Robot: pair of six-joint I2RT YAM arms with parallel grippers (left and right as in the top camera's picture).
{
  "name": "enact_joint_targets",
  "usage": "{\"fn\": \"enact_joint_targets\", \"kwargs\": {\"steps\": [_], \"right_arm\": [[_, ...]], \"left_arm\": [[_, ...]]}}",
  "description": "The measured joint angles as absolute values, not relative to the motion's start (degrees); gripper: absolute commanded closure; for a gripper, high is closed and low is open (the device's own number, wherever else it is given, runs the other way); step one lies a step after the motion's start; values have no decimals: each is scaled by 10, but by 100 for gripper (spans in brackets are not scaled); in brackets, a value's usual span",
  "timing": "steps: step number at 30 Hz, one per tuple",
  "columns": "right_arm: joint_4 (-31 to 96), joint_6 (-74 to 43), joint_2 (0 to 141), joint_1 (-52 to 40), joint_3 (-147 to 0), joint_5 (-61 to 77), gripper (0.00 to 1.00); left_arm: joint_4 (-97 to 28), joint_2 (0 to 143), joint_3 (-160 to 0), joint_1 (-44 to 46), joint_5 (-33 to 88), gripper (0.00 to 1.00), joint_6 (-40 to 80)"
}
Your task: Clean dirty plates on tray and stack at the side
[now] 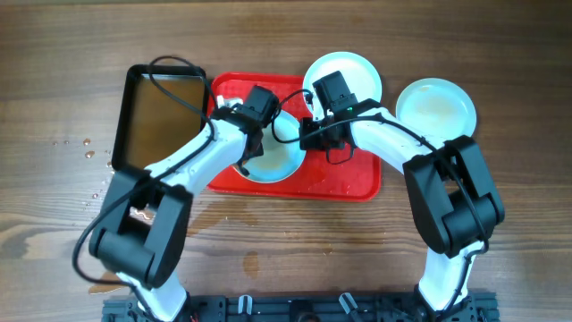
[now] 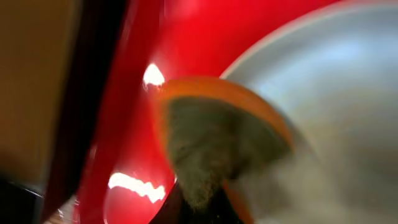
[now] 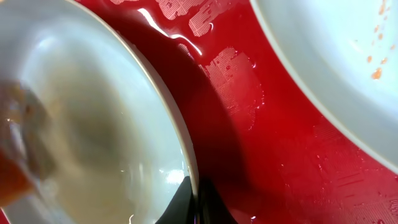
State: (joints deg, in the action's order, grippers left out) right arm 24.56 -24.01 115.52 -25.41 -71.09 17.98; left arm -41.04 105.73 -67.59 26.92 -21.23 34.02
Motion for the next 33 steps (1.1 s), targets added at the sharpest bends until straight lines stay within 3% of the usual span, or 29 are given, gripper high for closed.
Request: {"fn": "enact_joint_targets", "kwargs": {"steps": [8,16,26,33], "right_arm": [[246,-240,1155,-254,-711,180,96],[246,-240,1155,-253,-711,178,96],[246,-240,1155,-252,-712,173,96],[246,-240,1155,-252,-713,173,96]], "left_arm": [[-324,1037,-685,269,-73,96,333],[-284,1118,-693,282,21,96,357],[-302,1126,-708,276,-4,96,361],[-370,1124,-715,234,-124,96,361]]}}
